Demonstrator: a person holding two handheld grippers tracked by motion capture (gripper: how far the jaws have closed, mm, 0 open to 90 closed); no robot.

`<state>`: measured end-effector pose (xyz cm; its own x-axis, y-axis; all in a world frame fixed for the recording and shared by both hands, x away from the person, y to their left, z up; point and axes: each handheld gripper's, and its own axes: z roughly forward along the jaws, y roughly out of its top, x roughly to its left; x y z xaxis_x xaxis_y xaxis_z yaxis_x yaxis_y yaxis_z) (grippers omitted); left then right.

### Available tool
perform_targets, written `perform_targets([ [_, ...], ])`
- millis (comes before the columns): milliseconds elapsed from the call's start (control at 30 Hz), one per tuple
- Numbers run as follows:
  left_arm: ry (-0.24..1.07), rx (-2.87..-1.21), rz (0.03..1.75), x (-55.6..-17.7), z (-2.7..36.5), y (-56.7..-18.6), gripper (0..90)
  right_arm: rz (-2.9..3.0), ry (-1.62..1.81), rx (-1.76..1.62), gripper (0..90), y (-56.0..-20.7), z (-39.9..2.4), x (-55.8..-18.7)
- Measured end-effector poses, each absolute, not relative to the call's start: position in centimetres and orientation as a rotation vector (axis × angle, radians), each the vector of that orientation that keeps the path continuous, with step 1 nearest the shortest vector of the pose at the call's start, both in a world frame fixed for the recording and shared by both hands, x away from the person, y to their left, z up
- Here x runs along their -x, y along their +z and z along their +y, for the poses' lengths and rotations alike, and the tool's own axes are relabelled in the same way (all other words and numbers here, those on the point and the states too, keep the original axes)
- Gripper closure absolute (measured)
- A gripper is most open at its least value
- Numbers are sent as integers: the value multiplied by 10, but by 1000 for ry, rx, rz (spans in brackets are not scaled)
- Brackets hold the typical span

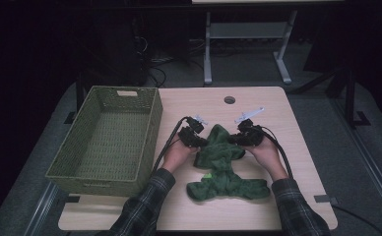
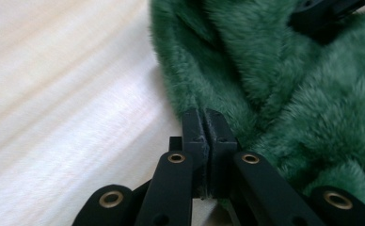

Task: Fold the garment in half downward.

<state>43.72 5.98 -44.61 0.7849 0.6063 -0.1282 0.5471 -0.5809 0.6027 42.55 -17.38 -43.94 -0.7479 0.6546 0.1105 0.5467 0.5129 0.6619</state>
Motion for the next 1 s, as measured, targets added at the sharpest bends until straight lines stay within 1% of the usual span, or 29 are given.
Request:
perform_targets([
  [33,154,-2304,855,-437,63,-439,882,2564,1068,-1033,850,-429,-177,-422],
  [133,190,-2270,866,-436,67,-430,881,2542,1075,-1024,850,-422,-181,-420],
  [200,212,-2209,873,-435,70,-421,881,2514,1084,-1016,850,-416,-186,-417],
  [267,280,-2189,870,-432,73,-413,881,2491,1094,-1027,851,-410,-192,-415],
  [367,348,-2172,874,-433,76,-413,884,2466,1067,-1059,852,-409,-207,-415],
  [500,333,-2178,889,-435,76,-422,885,2480,1024,-1106,859,-415,-217,-417],
  [533,307,-2179,901,-437,75,-431,885,2492,995,-1146,862,-423,-221,-419],
  [700,295,-2220,896,-440,68,-447,885,2501,934,-1197,863,-444,-225,-423],
  [733,312,-2234,897,-441,67,-450,893,2506,920,-1219,864,-450,-225,-424],
  [767,365,-2269,898,-442,66,-451,898,2497,861,-1229,865,-458,-226,-426],
  [800,342,-2260,927,-445,70,-456,898,2486,842,-1224,865,-461,-227,-427],
  [933,323,-2242,949,-447,75,-458,896,2472,916,-1265,857,-464,-233,-428],
  [967,311,-2236,946,-447,74,-458,896,2472,920,-1254,832,-464,-233,-428],
  [1000,311,-2234,936,-446,74,-456,896,2471,918,-1253,759,-464,-232,-428],
])
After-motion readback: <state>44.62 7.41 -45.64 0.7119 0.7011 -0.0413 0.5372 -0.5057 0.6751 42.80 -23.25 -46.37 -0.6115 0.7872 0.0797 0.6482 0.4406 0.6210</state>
